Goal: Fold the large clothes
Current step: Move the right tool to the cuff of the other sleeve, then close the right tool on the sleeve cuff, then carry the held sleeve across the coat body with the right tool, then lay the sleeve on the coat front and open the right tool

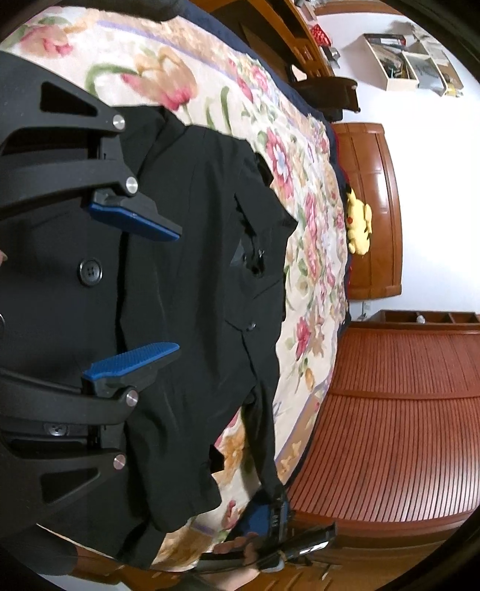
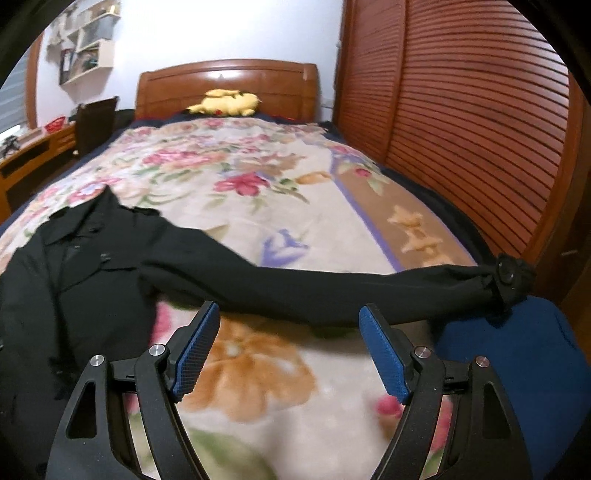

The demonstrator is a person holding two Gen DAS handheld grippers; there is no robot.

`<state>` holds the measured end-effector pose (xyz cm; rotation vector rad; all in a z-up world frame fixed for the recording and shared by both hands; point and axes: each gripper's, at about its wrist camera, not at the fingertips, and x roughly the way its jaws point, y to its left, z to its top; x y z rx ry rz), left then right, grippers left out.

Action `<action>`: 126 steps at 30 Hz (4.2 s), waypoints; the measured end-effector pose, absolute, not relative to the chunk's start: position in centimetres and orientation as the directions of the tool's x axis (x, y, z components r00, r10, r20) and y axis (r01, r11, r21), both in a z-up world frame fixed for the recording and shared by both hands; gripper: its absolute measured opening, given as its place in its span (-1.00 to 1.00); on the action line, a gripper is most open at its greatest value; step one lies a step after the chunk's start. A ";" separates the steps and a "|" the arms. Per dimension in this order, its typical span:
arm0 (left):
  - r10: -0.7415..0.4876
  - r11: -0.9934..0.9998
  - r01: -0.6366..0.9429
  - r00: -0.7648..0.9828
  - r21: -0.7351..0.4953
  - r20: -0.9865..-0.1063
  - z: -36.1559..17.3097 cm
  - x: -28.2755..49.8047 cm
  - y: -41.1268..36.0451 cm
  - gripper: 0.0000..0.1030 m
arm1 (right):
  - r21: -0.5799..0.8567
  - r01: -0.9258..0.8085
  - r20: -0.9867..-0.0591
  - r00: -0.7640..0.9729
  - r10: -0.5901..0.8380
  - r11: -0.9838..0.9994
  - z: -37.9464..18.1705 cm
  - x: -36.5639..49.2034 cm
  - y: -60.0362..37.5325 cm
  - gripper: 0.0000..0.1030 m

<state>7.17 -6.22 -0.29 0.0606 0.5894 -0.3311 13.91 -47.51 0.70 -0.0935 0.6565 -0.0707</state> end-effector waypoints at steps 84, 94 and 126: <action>-0.303 0.950 0.295 0.794 -0.103 -0.527 0.4 4.2 0.3 0.09 | -0.324 -0.413 -0.552 0.813 0.185 0.851 9.1 13.2 -16.3 -0.81; -0.269 0.962 0.250 0.811 -0.109 -0.519 0.4 3.9 2.6 0.09 | -0.245 -0.521 -0.569 0.760 0.314 0.817 8.1 12.0 -10.5 -0.81; -0.234 0.972 0.197 0.817 -0.127 -0.526 -0.3 4.0 5.2 0.09 | -0.140 -0.483 -0.681 0.681 0.270 0.864 -1.1 7.9 -15.7 0.18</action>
